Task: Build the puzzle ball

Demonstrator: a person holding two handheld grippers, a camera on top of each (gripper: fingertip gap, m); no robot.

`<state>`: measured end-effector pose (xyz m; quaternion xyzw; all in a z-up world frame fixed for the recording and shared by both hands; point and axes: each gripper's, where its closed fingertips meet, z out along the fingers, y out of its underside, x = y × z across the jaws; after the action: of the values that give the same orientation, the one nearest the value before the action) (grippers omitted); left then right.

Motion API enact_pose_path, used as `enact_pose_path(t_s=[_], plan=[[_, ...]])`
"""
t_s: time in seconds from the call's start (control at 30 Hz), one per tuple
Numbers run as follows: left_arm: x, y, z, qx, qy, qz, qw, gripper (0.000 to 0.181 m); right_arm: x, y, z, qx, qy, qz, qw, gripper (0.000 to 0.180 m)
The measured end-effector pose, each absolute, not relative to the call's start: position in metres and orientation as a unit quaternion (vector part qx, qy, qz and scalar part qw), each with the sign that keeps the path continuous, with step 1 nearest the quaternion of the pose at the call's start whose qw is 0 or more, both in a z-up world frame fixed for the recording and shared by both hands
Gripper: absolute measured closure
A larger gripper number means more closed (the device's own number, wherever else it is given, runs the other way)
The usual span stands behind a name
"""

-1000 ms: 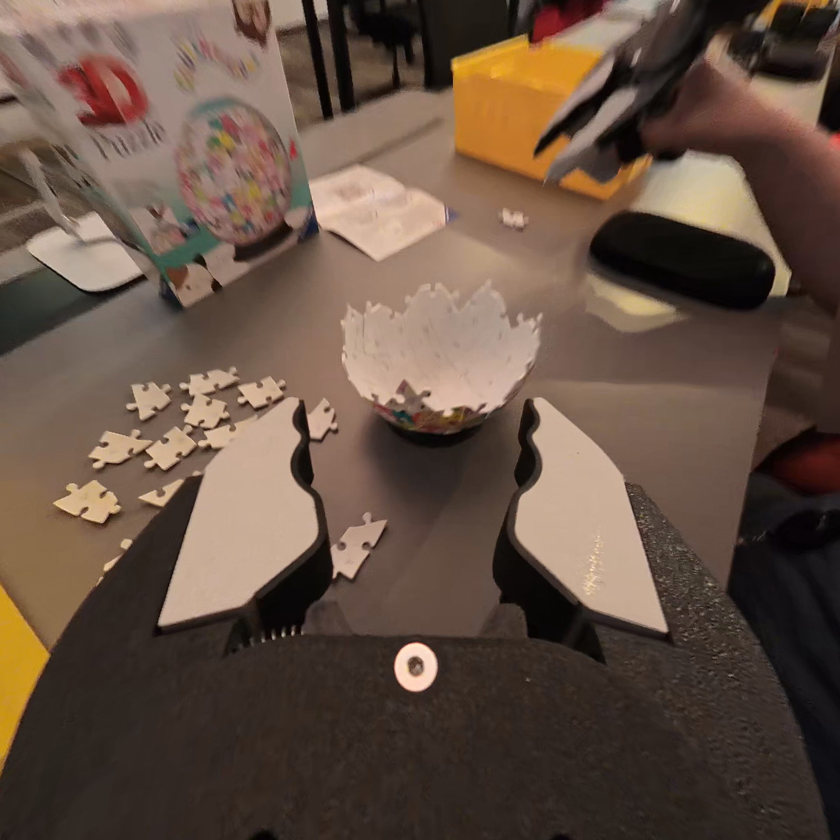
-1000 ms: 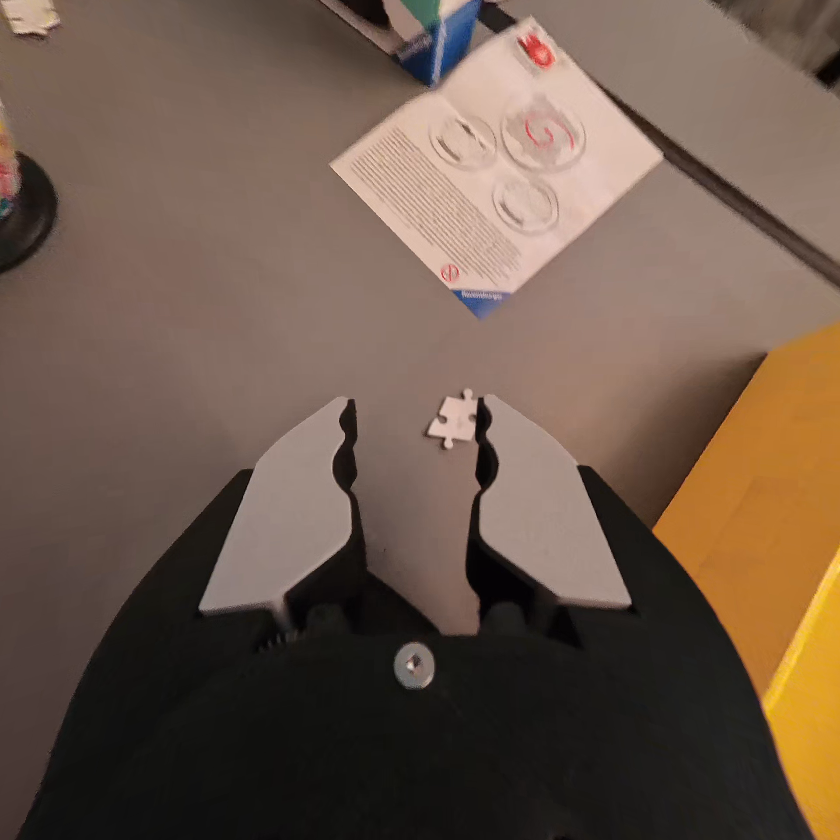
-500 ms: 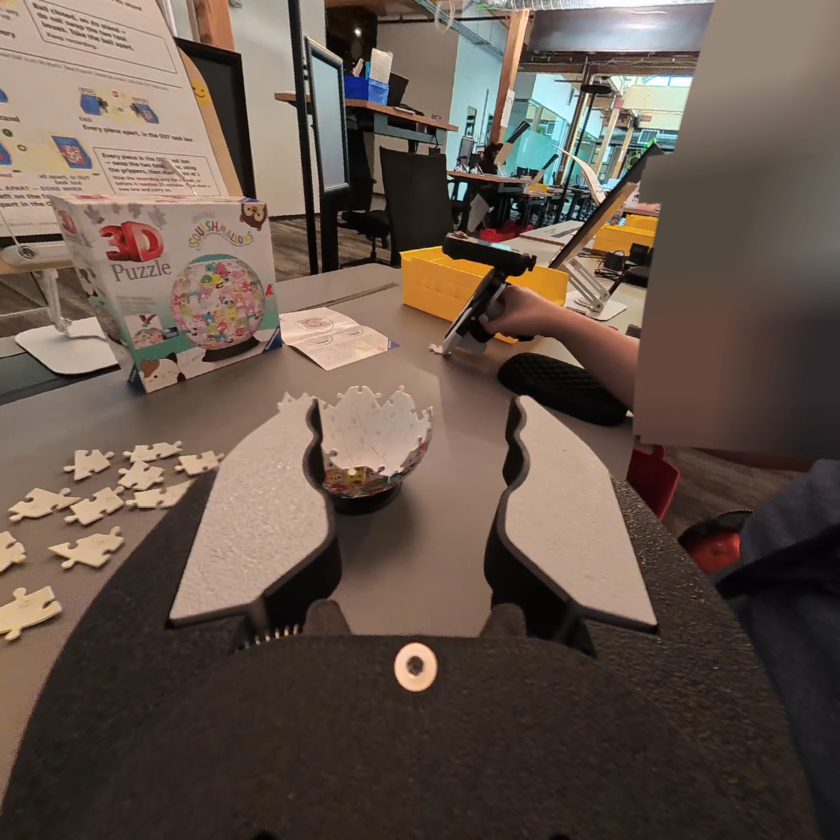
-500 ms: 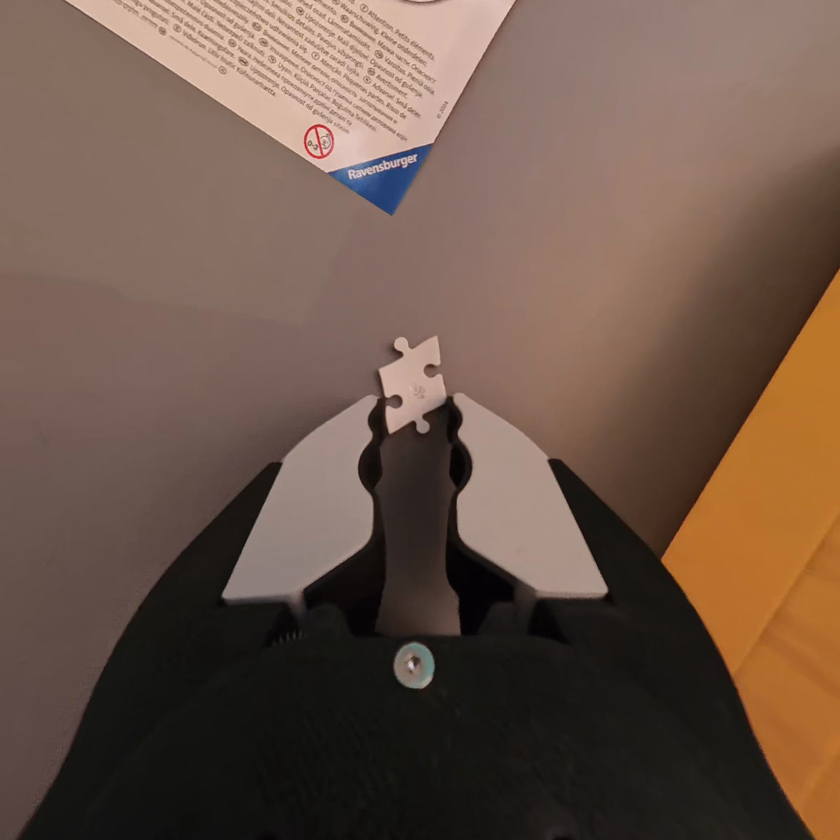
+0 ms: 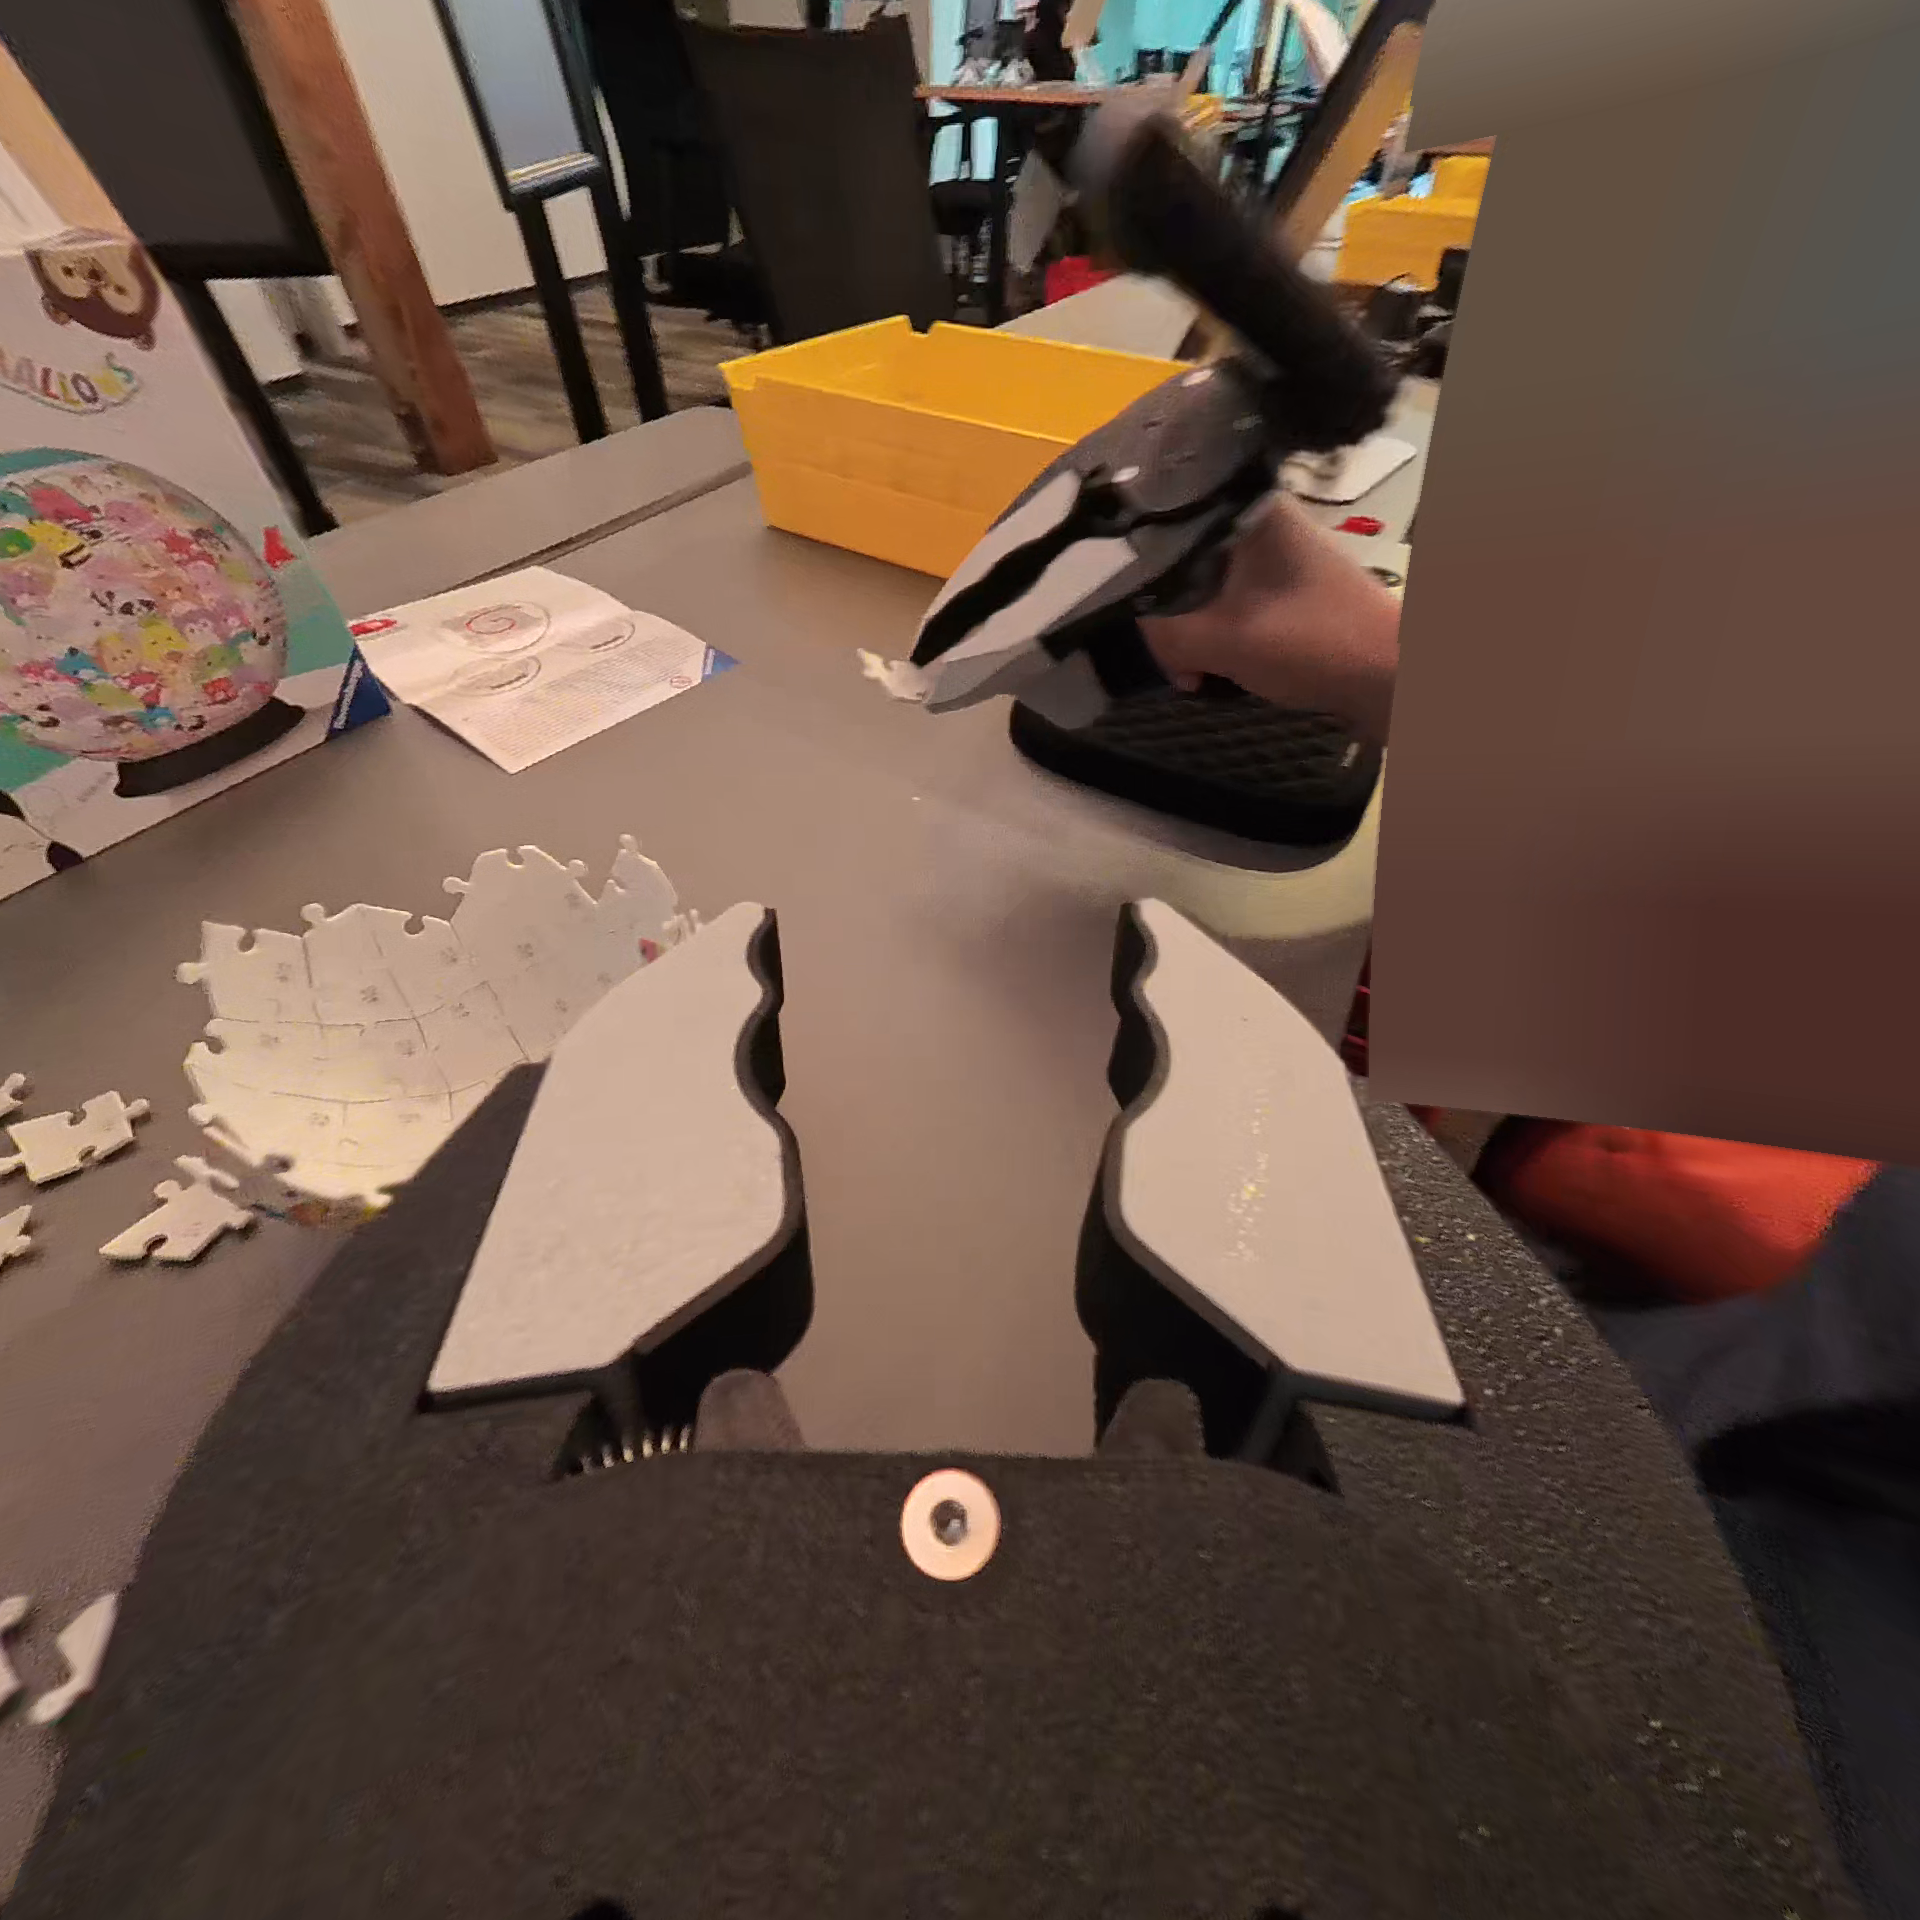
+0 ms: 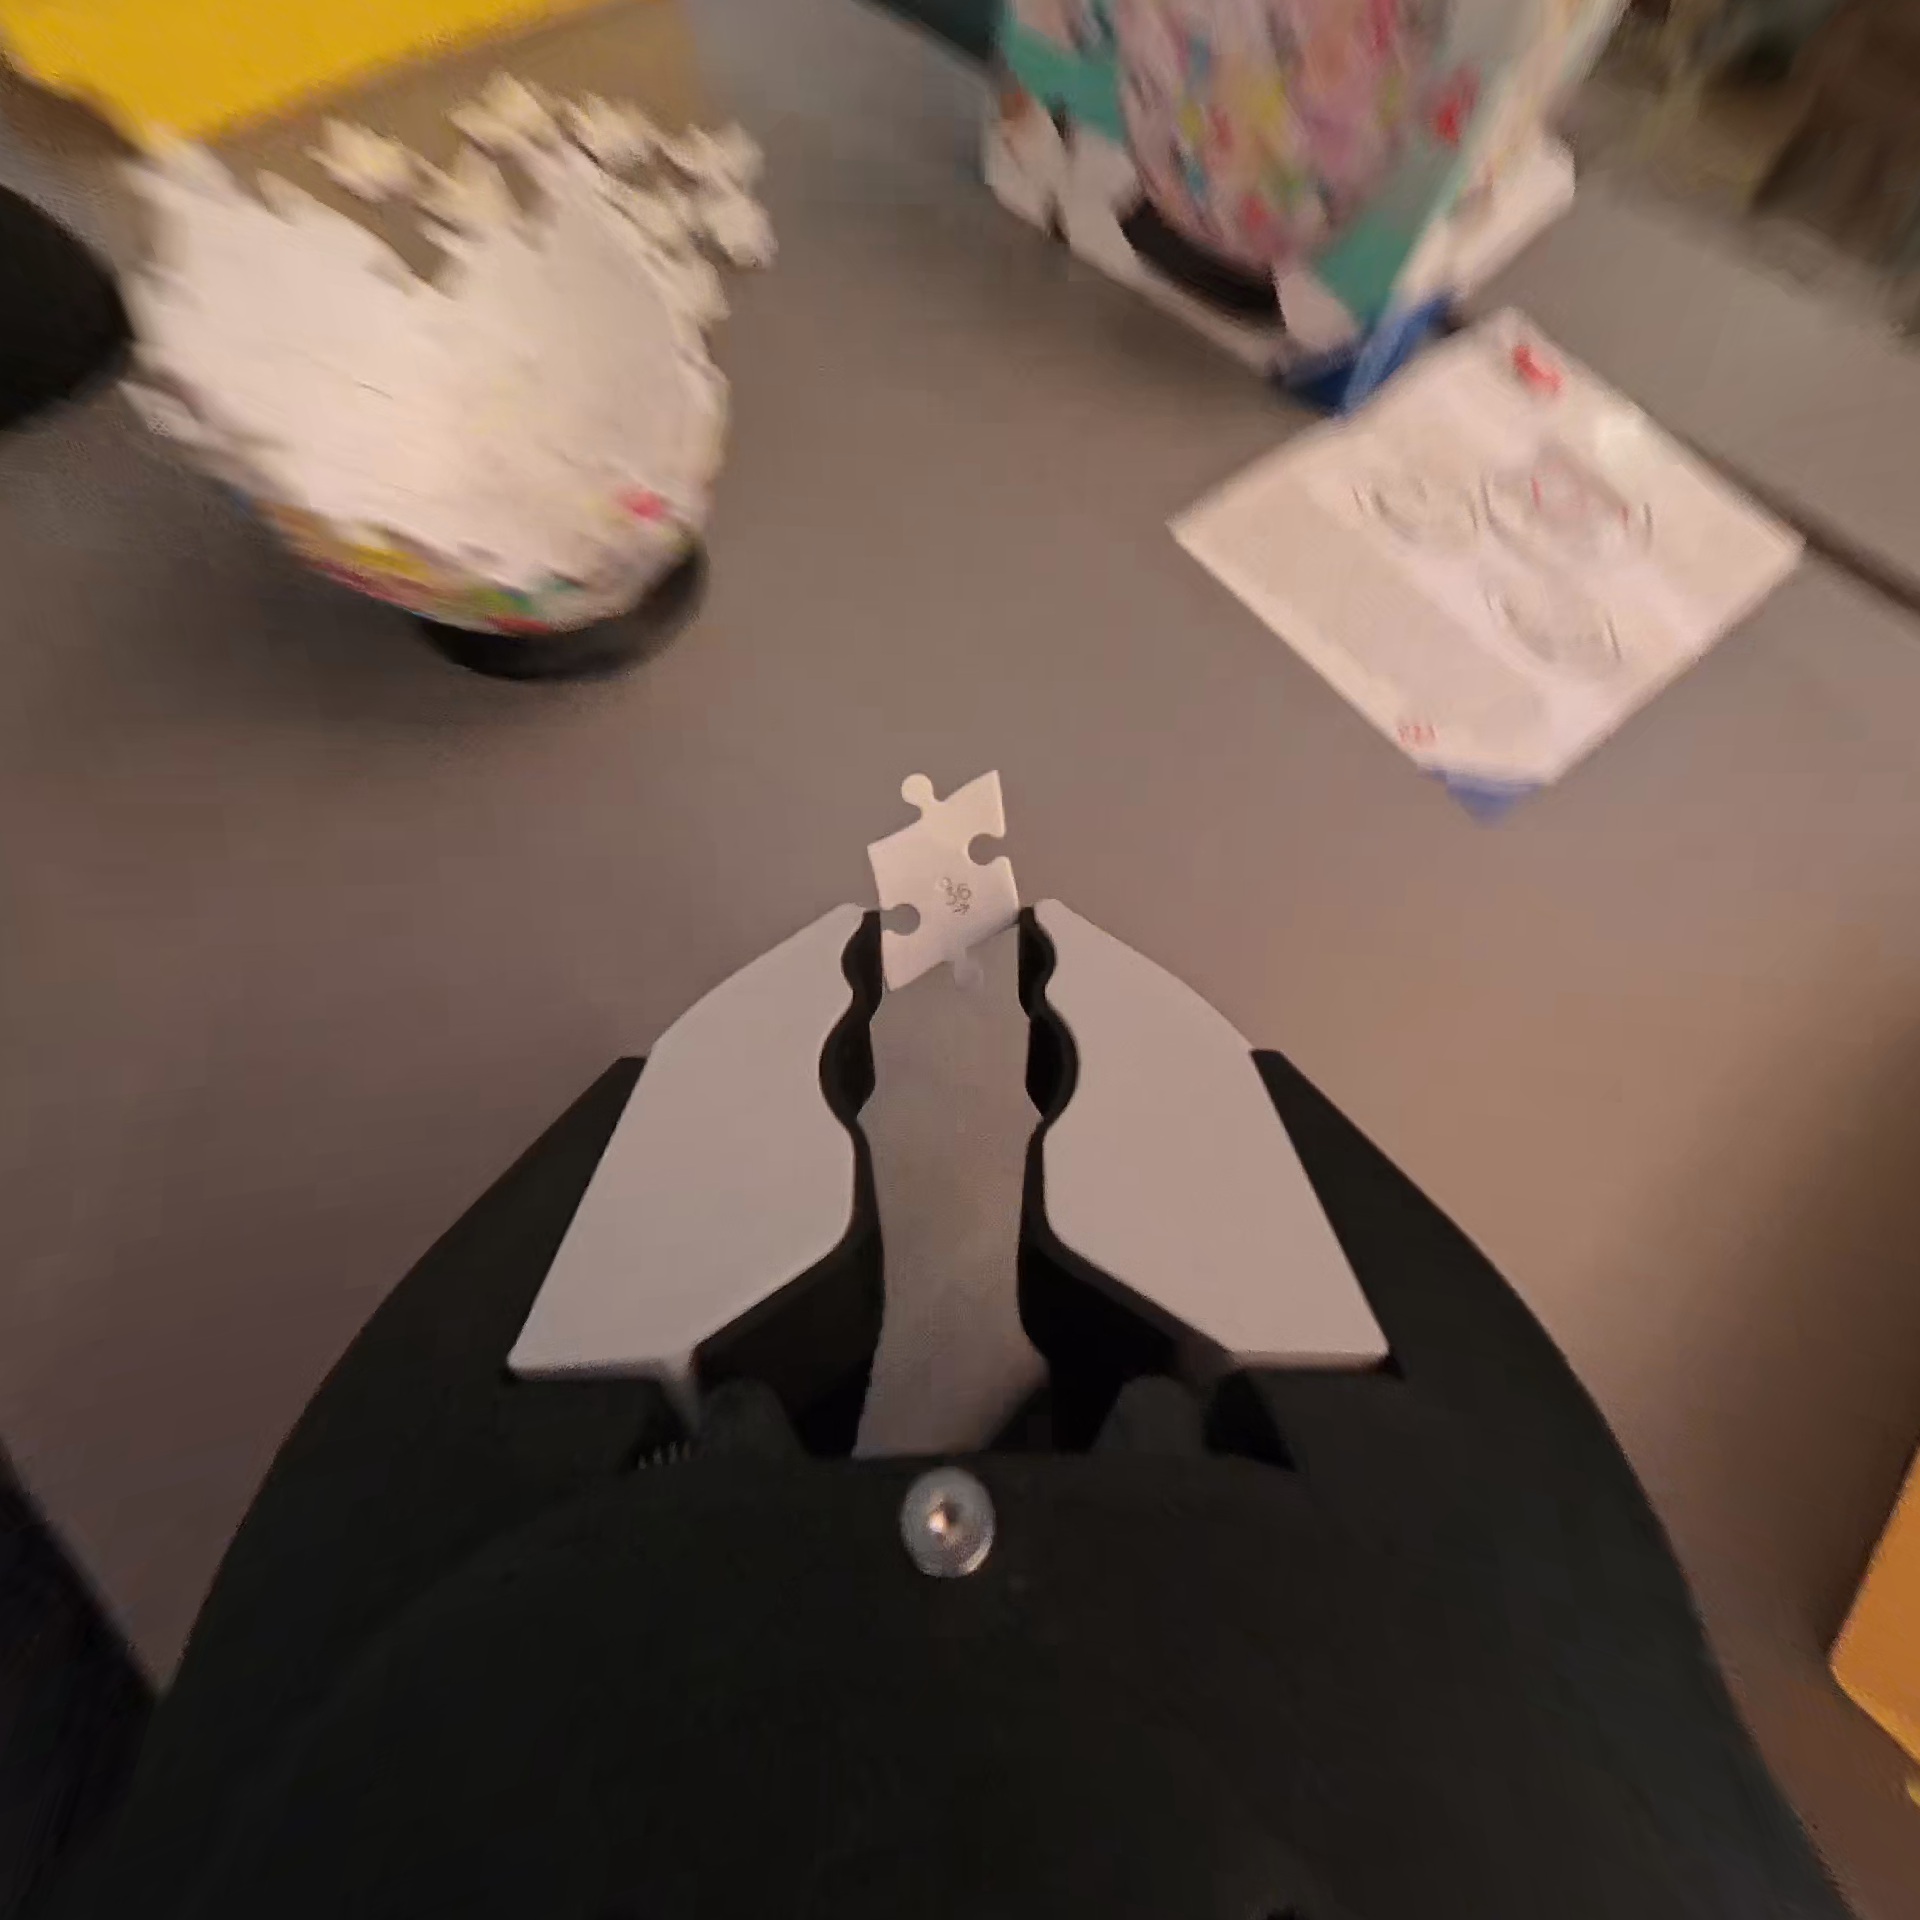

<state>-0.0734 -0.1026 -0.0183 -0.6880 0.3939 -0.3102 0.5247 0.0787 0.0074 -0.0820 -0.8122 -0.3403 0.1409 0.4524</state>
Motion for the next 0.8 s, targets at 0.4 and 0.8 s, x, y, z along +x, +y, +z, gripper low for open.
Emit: enact_pose_path(t_s=[0.4,0.8], plan=[[-0.051,-0.085,0.007,-0.702,0.220,-0.446,0.510,0.145,-0.027,-0.082,0.003,-0.622,-0.460,0.096,0.626,0.153],[-0.066,-0.102,0.011,-0.693,0.236,-0.505,0.456,0.179,-0.062,-0.108,0.010,-0.548,-0.551,0.119,0.618,0.146]])
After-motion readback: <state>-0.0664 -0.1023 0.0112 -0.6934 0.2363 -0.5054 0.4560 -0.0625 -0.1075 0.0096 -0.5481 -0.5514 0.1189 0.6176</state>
